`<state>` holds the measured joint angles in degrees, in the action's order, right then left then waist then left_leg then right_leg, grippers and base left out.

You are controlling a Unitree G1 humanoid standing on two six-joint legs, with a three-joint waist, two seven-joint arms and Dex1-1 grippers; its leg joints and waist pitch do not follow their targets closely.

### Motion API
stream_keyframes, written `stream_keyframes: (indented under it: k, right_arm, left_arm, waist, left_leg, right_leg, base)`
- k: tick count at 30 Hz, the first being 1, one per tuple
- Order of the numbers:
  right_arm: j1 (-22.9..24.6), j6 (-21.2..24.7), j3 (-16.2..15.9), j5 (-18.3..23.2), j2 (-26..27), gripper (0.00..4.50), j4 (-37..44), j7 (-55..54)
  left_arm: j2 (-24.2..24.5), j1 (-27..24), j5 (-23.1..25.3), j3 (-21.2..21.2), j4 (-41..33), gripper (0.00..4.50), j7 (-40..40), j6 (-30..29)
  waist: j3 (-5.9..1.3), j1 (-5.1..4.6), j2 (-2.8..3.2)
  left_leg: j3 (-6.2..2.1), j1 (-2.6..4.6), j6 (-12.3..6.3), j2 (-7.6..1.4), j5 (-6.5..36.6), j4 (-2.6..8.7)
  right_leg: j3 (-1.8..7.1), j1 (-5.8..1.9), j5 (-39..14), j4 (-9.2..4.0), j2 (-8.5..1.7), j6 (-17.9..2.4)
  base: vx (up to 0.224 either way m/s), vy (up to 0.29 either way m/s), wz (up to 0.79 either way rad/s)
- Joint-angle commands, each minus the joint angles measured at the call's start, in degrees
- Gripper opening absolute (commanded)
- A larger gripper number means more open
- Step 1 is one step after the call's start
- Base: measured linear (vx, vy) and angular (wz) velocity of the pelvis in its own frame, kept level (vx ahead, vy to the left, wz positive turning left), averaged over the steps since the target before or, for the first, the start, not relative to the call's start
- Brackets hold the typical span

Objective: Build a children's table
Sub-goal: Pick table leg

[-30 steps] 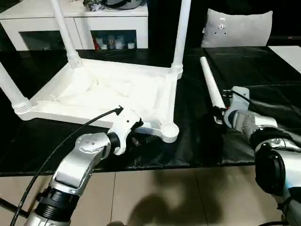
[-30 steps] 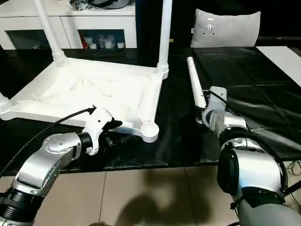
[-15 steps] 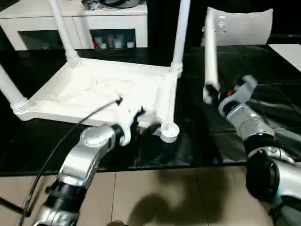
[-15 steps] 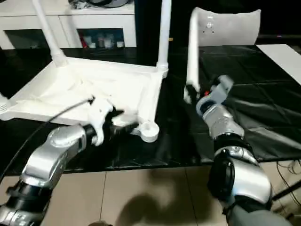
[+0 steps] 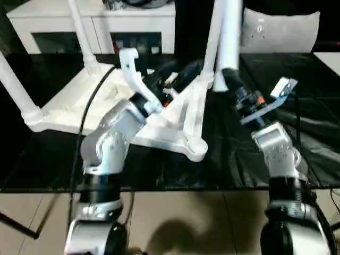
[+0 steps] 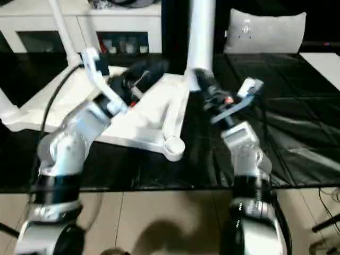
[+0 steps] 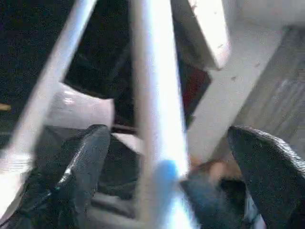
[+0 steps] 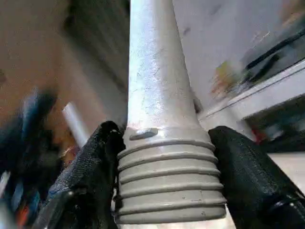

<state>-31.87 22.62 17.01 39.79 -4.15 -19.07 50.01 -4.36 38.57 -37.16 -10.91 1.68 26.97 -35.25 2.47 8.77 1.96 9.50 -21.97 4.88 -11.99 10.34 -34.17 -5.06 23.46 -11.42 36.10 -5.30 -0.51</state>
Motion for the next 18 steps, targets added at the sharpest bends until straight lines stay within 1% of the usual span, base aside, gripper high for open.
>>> stream_keyframes:
  k: [1,2,3,4,5,7,10,11,12,13,14,15,16,18]
  right_arm:
    - [1.4,2.0,-3.6,-1.1,0.1,2.64,3.1,2.1]
    - [1.4,2.0,-3.6,-1.1,0.1,2.64,3.1,2.1]
    - [2.8,2.7,-5.7,-1.8,0.6,2.64,4.1,2.4]
    - [3.1,2.7,-6.3,-2.1,0.7,2.64,4.2,2.3]
    - [3.6,2.7,-7.3,-2.8,0.8,2.64,4.2,2.2]
    - [4.0,2.8,-7.9,-3.1,0.8,2.64,4.4,2.1]
    - [4.8,2.6,-9.4,-4.2,0.7,2.64,4.6,2.0]
    - [5.2,2.1,-10.6,-5.1,0.5,2.64,4.6,2.3]
    - [5.5,1.8,-11.4,-5.7,0.4,2.64,4.8,2.3]
    - [5.5,1.8,-11.4,-5.7,0.4,2.64,4.8,2.3]
    - [5.7,1.7,-11.7,-6.0,0.4,2.63,5.0,2.1]
    - [5.9,1.8,-11.8,-6.0,0.5,2.63,5.2,2.0]
    - [5.9,1.8,-11.8,-6.1,0.5,2.63,5.3,2.0]
    - [6.1,1.9,-12.1,-6.2,0.4,2.62,5.5,1.8]
  left_arm:
    - [-0.7,1.2,-2.4,-1.4,1.0,4.5,-1.7,-1.8]
    - [-0.7,1.2,-2.4,-1.4,1.0,4.5,-1.7,-1.8]
    - [-1.6,1.8,-3.8,-2.5,1.6,4.5,-2.6,-2.2]
    - [-1.8,1.9,-4.5,-2.8,1.6,4.5,-2.8,-2.2]
    - [-2.3,2.0,-6.4,-3.7,1.4,4.5,-3.0,-2.6]
    - [-2.4,2.0,-7.4,-4.1,1.1,4.5,-3.1,-3.0]
    - [-2.6,1.7,-9.2,-4.5,0.4,4.5,-3.0,-3.7]
    - [-2.5,1.4,-9.4,-4.3,0.1,4.22,-3.0,-4.0]
    - [-2.5,1.2,-9.2,-4.1,-0.1,4.22,-3.0,-4.1]
    - [-2.5,1.2,-9.2,-4.1,-0.1,4.16,-3.0,-4.1]
    - [-2.6,1.0,-9.0,-3.9,-0.3,4.16,-3.2,-4.0]
    - [-2.7,1.0,-8.5,-3.9,-0.2,4.01,-3.5,-3.5]
    - [-2.7,1.0,-8.2,-3.9,0.0,4.01,-3.7,-3.3]
    - [-2.2,1.0,-7.2,-3.5,0.6,3.72,-4.4,-2.8]
  waist:
    - [-3.87,0.25,-0.62]
    - [-3.92,0.41,-0.55]
    - [-3.86,0.4,-0.48]
    - [-3.9,0.51,-0.47]
    - [-3.94,0.5,-0.46]
    - [-3.97,0.58,-0.32]
    - [-4.05,0.89,-0.37]
    - [-4.12,1.04,-0.28]
    - [-4.14,1.11,-0.19]
    - [-4.15,1.12,-0.21]
    - [-4.15,1.13,-0.23]
    - [-4.17,1.13,-0.21]
    - [-4.11,1.13,-0.2]
    - [-4.04,1.09,-0.16]
  left_leg:
    - [0.11,0.13,-3.12,-0.58,6.3,3.41]
    - [0.07,0.22,-3.03,-0.61,6.3,3.46]
    - [0.05,0.23,-2.86,-0.61,6.6,3.49]
    - [-0.01,0.15,-2.62,-0.62,6.0,3.44]
    - [-0.03,0.11,-2.55,-0.6,5.8,3.46]
    - [-0.06,0.26,-2.34,-0.69,5.8,3.49]
    - [-0.06,0.31,-2.38,-0.73,5.4,3.41]
    - [-0.1,0.31,-2.35,-0.74,4.7,3.31]
    - [-0.16,0.34,-2.41,-0.79,4.3,3.34]
    - [-0.18,0.3,-2.44,-0.78,4.2,3.31]
    - [-0.22,0.21,-2.47,-0.73,4.0,3.32]
    - [-0.24,0.22,-2.47,-0.75,4.0,3.32]
    - [-0.23,0.22,-2.44,-0.74,4.2,3.34]
    - [-0.29,0.19,-2.11,-0.73,5.3,3.47]
  right_leg:
    - [2.31,-3.86,-5.5,-4.37,-2.6,-11.8]
    - [2.31,-3.82,-5.8,-4.47,-2.65,-11.5]
    - [2.33,-3.73,-6.5,-4.62,-2.62,-10.8]
    - [2.35,-3.79,-6.1,-4.51,-2.72,-10.6]
    - [2.34,-3.8,-5.9,-4.48,-2.68,-10.6]
    - [2.33,-3.65,-5.6,-4.48,-2.69,-10.7]
    - [2.37,-3.67,-3.6,-4.24,-2.63,-10.9]
    - [2.35,-3.65,-2.3,-4.09,-2.63,-11.2]
    - [2.32,-3.62,-1.3,-4.03,-2.57,-11.3]
    - [2.31,-3.66,-0.9,-4.02,-2.58,-11.3]
    - [2.29,-3.81,-0.2,-3.94,-2.6,-11.4]
    - [2.27,-3.81,0.1,-3.92,-2.62,-11.4]
    - [2.27,-3.81,-0.1,-4.0,-2.64,-11.4]
    - [2.27,-3.92,-1.4,-4.1,-2.69,-10.9]
  base:
    - [0.0,0.0,0.0]
    - [0.0,0.0,0.0]
    - [0.0,0.0,0.0]
    - [0.0,0.0,0.0]
    - [0.0,0.0,0.0]
    - [0.0,0.0,0.0]
    - [0.0,0.0,0.0]
    - [0.0,0.0,0.0]
    - [0.0,0.0,0.0]
    - [0.0,0.0,0.0]
    - [0.0,0.0,0.0]
    - [0.0,0.0,0.0]
    - [0.0,0.0,0.0]
    - [0.0,0.0,0.0]
